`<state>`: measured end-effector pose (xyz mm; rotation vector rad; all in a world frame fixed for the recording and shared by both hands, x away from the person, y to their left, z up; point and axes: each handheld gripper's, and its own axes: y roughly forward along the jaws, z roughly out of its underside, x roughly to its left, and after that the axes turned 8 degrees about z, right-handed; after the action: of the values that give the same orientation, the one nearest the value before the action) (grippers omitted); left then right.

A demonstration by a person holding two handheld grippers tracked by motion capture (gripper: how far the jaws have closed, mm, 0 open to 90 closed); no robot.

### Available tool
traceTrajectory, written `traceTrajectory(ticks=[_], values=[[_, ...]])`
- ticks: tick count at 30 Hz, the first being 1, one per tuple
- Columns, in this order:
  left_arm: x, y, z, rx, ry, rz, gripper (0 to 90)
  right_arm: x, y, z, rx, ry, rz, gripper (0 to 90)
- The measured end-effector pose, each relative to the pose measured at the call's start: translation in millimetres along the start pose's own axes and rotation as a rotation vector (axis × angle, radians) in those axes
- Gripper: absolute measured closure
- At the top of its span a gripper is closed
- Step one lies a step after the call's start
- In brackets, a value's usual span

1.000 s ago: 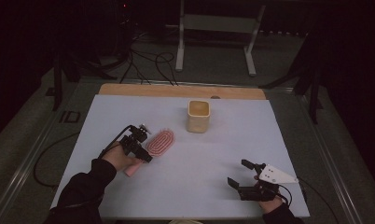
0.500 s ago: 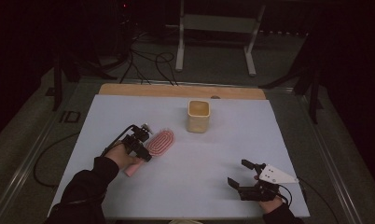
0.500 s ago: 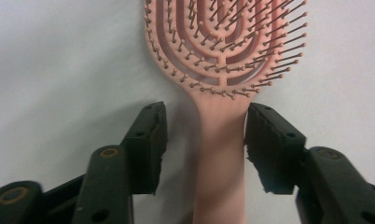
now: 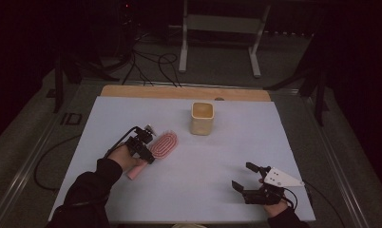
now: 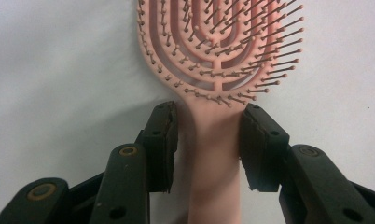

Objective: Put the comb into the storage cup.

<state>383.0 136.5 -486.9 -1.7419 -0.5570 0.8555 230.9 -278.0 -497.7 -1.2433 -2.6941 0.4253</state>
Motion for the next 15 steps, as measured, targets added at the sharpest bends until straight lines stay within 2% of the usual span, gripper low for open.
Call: traceTrajectory(ticks=[2,3,12,15], values=[[-1.9,0.9,-1.3,0.008,-0.002,0.004,64.2,0.2,0.1,0.0,0.001,-0.001,0.000,12.3],[-2.8,1.2,-2.1,0.016,0.008,-0.007,66.6,0.2,0.1,0.0,0.001,-0.001,0.000,12.3],[-3.1,2.1,-3.7,0.032,-0.010,-0.010,69.5,0.2,0.2,0.2,0.004,0.003,-0.002,12.3],[-2.8,1.7,-2.5,0.026,0.001,-0.015,70.3,0.3,0.4,0.2,0.005,0.004,-0.003,12.3]])
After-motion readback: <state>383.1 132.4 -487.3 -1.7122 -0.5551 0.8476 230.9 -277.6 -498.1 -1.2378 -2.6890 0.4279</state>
